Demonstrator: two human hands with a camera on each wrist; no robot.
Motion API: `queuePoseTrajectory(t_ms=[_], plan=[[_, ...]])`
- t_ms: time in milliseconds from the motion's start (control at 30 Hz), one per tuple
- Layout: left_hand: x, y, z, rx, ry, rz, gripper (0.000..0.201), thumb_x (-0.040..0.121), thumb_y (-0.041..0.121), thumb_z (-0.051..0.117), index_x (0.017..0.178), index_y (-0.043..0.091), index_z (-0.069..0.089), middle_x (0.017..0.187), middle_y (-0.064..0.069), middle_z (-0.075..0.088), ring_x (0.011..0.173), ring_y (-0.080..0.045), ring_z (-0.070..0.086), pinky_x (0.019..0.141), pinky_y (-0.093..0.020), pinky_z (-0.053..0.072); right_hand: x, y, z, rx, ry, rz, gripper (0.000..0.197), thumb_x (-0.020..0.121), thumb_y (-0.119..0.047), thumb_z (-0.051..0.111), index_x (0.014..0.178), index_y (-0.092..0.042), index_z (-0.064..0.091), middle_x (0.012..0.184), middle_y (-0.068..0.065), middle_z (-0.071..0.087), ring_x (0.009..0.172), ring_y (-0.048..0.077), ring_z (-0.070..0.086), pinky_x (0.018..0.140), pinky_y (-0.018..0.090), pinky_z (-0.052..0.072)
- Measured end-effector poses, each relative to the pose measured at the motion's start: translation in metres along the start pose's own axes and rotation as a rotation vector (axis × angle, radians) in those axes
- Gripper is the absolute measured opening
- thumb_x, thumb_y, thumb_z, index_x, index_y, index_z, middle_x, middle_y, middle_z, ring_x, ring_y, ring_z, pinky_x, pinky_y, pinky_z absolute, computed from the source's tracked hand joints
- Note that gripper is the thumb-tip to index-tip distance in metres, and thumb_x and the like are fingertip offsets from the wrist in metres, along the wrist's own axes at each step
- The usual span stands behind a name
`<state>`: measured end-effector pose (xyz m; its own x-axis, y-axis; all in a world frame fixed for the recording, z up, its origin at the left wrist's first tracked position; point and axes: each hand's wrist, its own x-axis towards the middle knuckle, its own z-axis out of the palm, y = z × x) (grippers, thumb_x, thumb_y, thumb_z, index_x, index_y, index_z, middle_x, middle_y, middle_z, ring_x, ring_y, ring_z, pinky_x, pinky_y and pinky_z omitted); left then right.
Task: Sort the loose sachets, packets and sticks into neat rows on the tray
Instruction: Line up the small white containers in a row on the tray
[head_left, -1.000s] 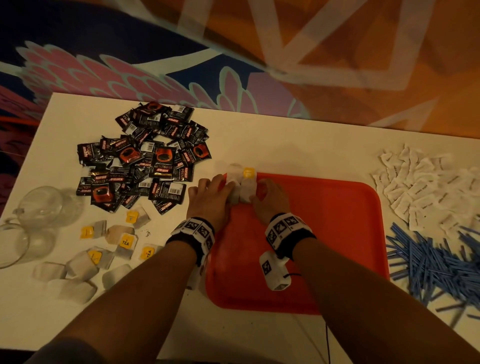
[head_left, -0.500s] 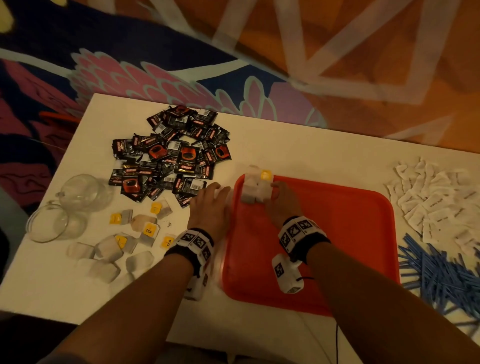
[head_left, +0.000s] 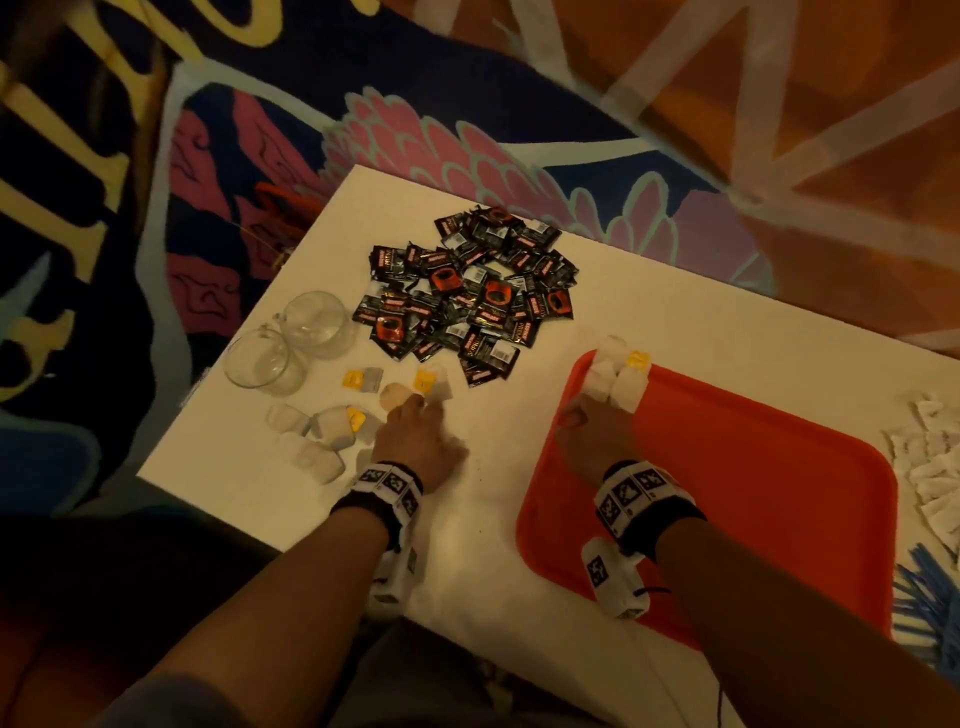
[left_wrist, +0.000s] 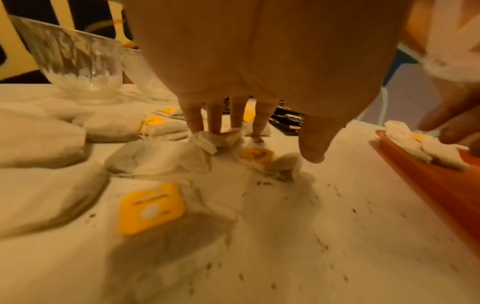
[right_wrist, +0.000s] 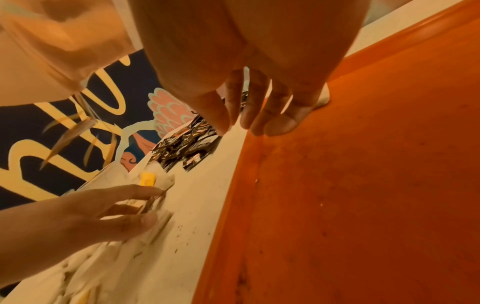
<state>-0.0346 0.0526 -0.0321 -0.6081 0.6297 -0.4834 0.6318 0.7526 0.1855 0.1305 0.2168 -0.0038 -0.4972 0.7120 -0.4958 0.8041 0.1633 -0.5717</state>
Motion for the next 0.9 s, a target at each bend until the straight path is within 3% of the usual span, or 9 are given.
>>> queuePoseTrajectory(t_ms=[100, 167, 267, 433, 500, 600, 733, 900], plan=[[-0.014, 0.001, 0.011, -0.012, 0.031, 0.100, 0.069, 0.087, 0.055, 0.062, 0.141, 0.019, 0.041, 0.152, -0.008, 0.032, 0.134, -0.031, 0.038, 0.108, -0.043, 0.039, -0.006, -0.002, 0.009, -0.011, -0.038, -0.026, 0.014, 0.092, -0.013, 0.063, 0.105, -0.018, 0.059, 0.094, -0.005, 0.057, 0.083, 0.009, 0.055, 0.062, 0.011, 0.034], [-0.021, -0.001, 0.015, -0.037, 0.110, 0.099, 0.070, 0.087, 0.053, 0.063, 0.143, 0.020, 0.040, 0.151, -0.010, 0.034, 0.134, -0.031, 0.038, 0.109, -0.043, 0.037, -0.007, -0.002, 0.013, -0.028, -0.049, -0.045, 0.016, 0.092, -0.014, 0.064, 0.107, -0.018, 0.060, 0.093, -0.006, 0.057, 0.073, -0.001, 0.048, 0.059, 0.009, 0.031], [-0.024, -0.006, 0.011, -0.082, 0.245, -0.016, 0.073, 0.085, 0.059, 0.062, 0.142, 0.022, 0.038, 0.149, -0.010, 0.034, 0.132, -0.032, 0.036, 0.108, -0.045, 0.035, -0.009, -0.004, 0.017, -0.038, -0.055, -0.039, 0.016, 0.092, -0.016, 0.065, 0.107, -0.018, 0.061, 0.092, -0.006, 0.059, 0.074, 0.001, 0.051, 0.060, 0.013, 0.035], [-0.007, -0.010, 0.003, -0.101, 0.070, -0.085, 0.104, 0.077, 0.067, 0.067, 0.155, 0.031, 0.008, 0.159, -0.006, 0.013, 0.141, -0.036, 0.023, 0.110, -0.050, 0.037, -0.015, -0.008, 0.022, -0.022, -0.075, -0.009, 0.014, 0.091, -0.016, 0.066, 0.103, -0.020, 0.061, 0.097, -0.003, 0.060, 0.082, 0.009, 0.054, 0.063, 0.017, 0.039], [-0.001, -0.004, 0.003, -0.072, -0.001, -0.060, 0.105, 0.073, 0.063, 0.073, 0.153, 0.037, 0.010, 0.155, -0.005, 0.016, 0.136, -0.037, 0.028, 0.103, -0.052, 0.043, -0.018, -0.008, 0.025, -0.014, -0.078, 0.003, 0.013, 0.091, -0.017, 0.066, 0.103, -0.021, 0.061, 0.098, -0.004, 0.058, 0.089, 0.011, 0.054, 0.069, 0.020, 0.041], [-0.002, 0.004, 0.004, -0.016, -0.037, -0.015, 0.082, 0.080, 0.047, 0.075, 0.146, 0.037, 0.028, 0.146, -0.007, 0.028, 0.130, -0.035, 0.033, 0.096, -0.050, 0.048, -0.022, -0.010, 0.025, -0.014, -0.090, 0.012, 0.014, 0.092, -0.018, 0.064, 0.106, -0.020, 0.063, 0.101, -0.005, 0.056, 0.093, 0.011, 0.052, 0.076, 0.022, 0.041], [-0.009, 0.007, 0.012, -0.049, -0.003, 0.047, 0.043, 0.095, 0.026, 0.062, 0.135, 0.026, 0.048, 0.138, -0.007, 0.039, 0.125, -0.032, 0.037, 0.092, -0.047, 0.050, -0.027, -0.011, 0.027, -0.011, -0.098, 0.020, 0.014, 0.093, -0.018, 0.064, 0.107, -0.019, 0.064, 0.104, -0.004, 0.058, 0.091, 0.010, 0.051, 0.073, 0.020, 0.039], [-0.009, 0.007, 0.019, -0.057, 0.025, 0.118, 0.027, 0.102, 0.023, 0.046, 0.126, 0.018, 0.057, 0.123, -0.008, 0.048, 0.113, -0.030, 0.046, 0.089, -0.041, 0.049, -0.030, -0.013, 0.031, 0.002, -0.130, 0.005, 0.016, 0.093, -0.018, 0.064, 0.108, -0.018, 0.064, 0.108, -0.002, 0.059, 0.096, 0.011, 0.052, 0.078, 0.022, 0.041]])
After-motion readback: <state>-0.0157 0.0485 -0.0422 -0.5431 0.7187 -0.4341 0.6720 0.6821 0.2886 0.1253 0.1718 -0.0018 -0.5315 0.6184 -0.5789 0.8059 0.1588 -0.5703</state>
